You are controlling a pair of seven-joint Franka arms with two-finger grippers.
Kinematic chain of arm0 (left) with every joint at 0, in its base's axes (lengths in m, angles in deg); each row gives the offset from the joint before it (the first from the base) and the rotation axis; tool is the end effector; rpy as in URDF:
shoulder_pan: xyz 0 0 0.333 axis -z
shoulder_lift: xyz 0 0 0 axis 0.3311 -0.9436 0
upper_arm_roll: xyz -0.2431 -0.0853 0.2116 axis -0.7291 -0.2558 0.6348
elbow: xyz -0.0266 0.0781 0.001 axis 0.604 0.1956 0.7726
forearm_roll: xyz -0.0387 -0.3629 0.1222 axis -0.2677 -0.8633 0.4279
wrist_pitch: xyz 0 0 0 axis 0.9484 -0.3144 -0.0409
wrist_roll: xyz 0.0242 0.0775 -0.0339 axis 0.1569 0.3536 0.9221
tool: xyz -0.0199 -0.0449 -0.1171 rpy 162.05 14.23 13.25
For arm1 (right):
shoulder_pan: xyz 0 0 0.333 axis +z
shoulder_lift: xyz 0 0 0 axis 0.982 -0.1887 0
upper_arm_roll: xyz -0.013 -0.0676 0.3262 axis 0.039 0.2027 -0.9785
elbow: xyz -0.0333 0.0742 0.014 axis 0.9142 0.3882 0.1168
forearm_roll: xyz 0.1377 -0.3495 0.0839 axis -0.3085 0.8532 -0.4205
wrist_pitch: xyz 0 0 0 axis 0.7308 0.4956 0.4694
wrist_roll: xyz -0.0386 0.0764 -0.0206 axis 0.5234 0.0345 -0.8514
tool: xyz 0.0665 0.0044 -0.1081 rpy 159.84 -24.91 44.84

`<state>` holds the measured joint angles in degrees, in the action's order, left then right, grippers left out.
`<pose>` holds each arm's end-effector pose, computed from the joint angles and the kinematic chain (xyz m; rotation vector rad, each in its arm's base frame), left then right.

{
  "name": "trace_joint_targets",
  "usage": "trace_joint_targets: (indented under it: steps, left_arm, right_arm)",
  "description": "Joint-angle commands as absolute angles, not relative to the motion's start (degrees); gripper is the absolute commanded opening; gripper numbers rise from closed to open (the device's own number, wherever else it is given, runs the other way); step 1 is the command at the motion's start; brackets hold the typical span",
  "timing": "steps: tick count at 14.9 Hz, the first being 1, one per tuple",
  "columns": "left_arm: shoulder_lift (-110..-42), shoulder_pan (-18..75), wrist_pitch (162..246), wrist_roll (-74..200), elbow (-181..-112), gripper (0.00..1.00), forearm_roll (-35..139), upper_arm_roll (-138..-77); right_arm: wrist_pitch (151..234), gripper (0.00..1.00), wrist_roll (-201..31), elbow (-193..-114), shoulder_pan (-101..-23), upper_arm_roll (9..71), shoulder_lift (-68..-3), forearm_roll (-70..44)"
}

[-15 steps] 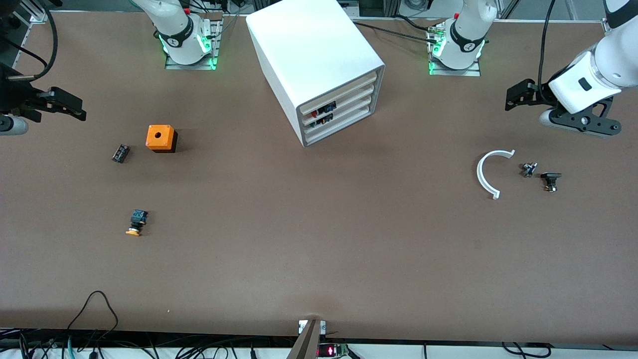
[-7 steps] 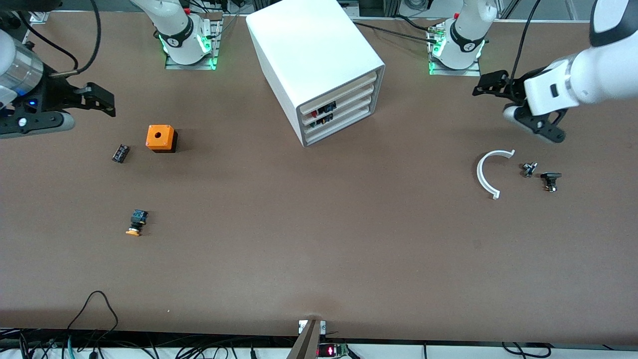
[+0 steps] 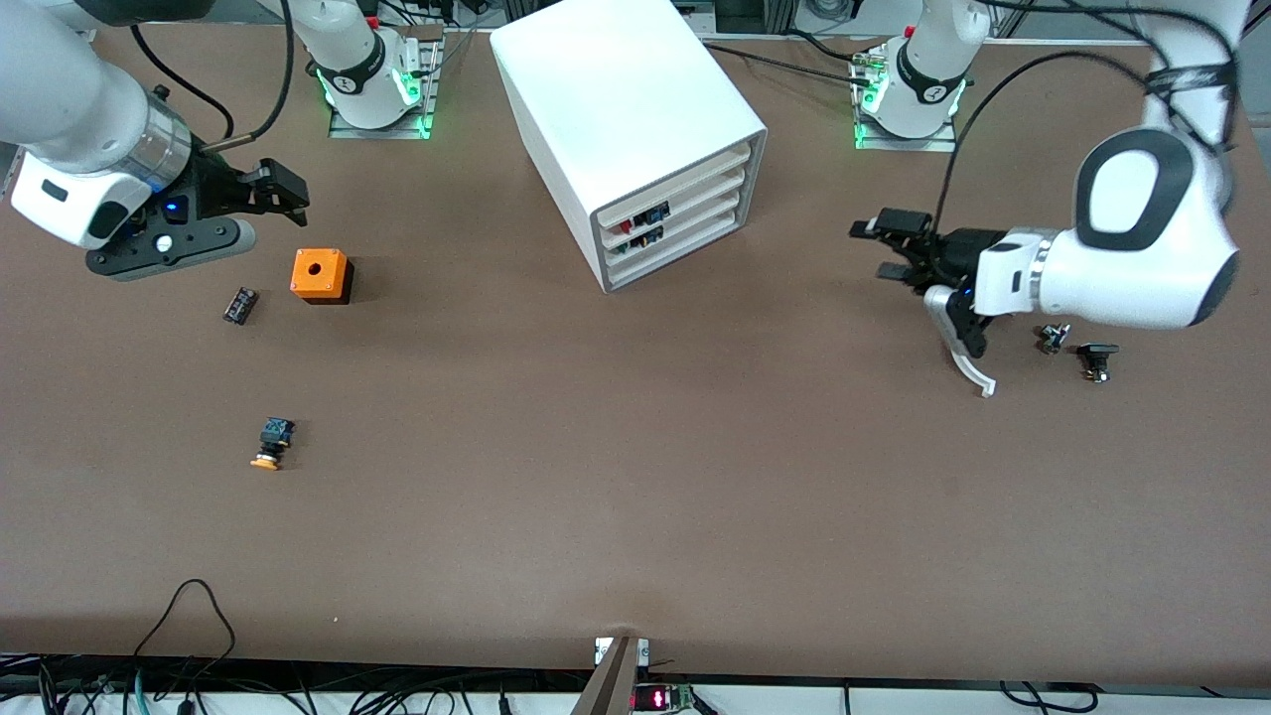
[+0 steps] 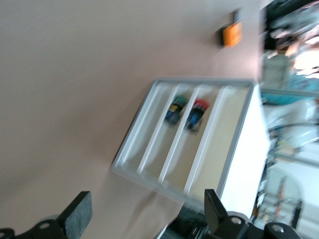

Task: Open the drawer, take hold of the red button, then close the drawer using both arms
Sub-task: 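Grasp the drawer handle with the left gripper while the right gripper approaches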

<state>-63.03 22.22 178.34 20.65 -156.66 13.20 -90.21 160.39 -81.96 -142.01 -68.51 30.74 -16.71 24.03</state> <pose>0.5370 -0.1305 0.3895 2.1439 -0.4695 -0.3226 0.5404 0.1359 0.5912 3.0871 0.4436 -0.2242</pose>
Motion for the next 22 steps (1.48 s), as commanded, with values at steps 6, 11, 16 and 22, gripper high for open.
trace_joint_targets:
  steps: [6, 11, 16, 22]
  left_arm:
    - [-64.66, 22.32, 187.64, 0.3, -173.19, 0.99, -5.01, -96.31]
    - [-66.41, 22.41, 192.67, -5.15, -177.69, 0.83, -10.56, -101.77]
    - [-69.58, 22.32, 192.58, -8.24, -179.62, 0.54, -14.32, -103.52]
    - [-70.9, 22.41, 192.58, -13.77, -183.75, 0.53, -21.2, -106.43]
  right_arm:
    - [161.4, 1.0, -73.9, -140.43, -61.2, 31.04, -18.5, 23.32]
    - [166.32, 1.0, -59.06, -140.42, -55.84, 31.04, -20.96, 23.32]
    - [167.91, 1.0, -42.45, -134.38, -51.53, 31.04, -26.83, 23.32]
    - [168.87, 1.0, -20.05, -124.53, -46.78, 31.04, -36.16, 23.32]
